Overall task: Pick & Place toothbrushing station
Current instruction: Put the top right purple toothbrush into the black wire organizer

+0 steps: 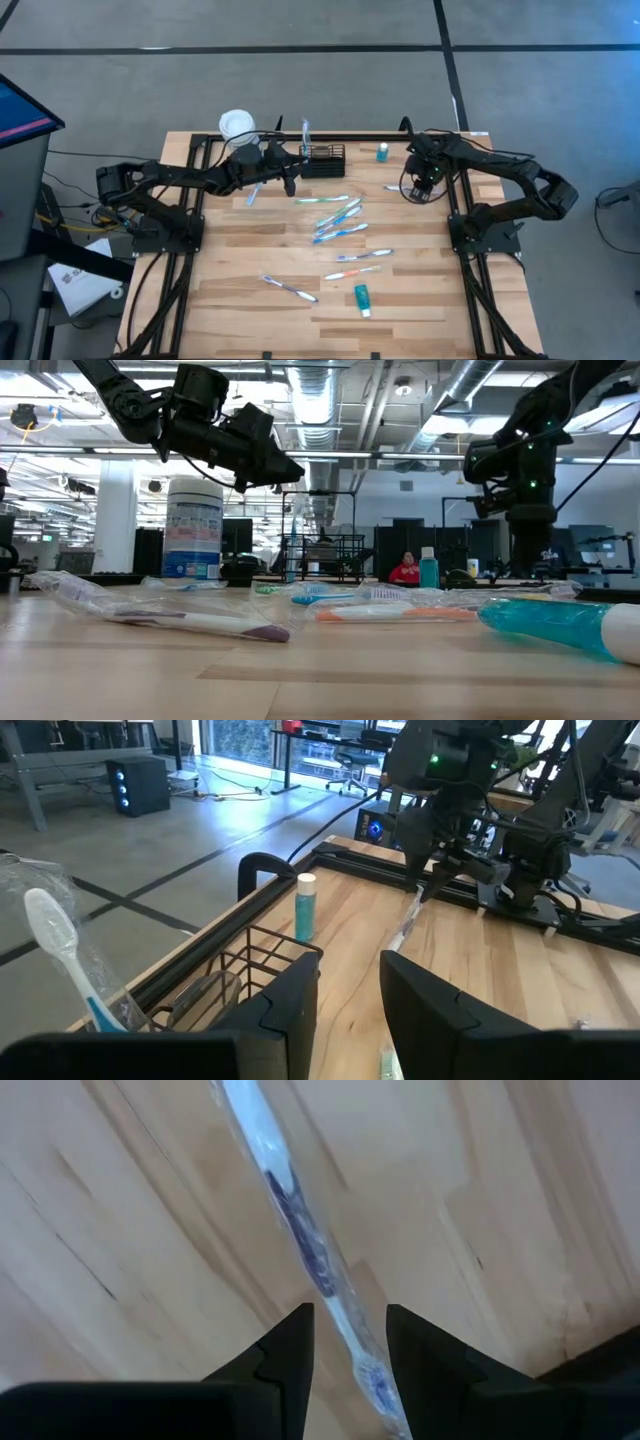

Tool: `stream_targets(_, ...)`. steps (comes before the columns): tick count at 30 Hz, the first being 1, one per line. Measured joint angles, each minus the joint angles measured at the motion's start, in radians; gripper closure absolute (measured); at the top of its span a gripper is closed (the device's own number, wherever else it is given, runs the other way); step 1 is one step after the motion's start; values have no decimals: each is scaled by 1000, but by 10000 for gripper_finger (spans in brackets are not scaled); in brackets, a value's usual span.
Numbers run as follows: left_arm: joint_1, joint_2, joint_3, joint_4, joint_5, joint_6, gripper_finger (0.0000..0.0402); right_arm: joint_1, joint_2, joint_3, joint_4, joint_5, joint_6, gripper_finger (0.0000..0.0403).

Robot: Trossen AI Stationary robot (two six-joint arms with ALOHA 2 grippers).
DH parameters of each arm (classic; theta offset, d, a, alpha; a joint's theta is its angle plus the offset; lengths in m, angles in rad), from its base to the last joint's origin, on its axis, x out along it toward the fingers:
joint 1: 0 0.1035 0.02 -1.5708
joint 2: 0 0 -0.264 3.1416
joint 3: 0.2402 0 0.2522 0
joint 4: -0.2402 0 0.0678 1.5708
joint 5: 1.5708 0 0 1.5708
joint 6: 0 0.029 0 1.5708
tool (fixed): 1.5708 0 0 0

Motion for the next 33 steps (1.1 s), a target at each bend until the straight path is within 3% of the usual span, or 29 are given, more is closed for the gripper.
stream_targets(33, 0, 0, 0, 0, 1, -1, 297, -7, 0, -84, 74, 56, -93, 285)
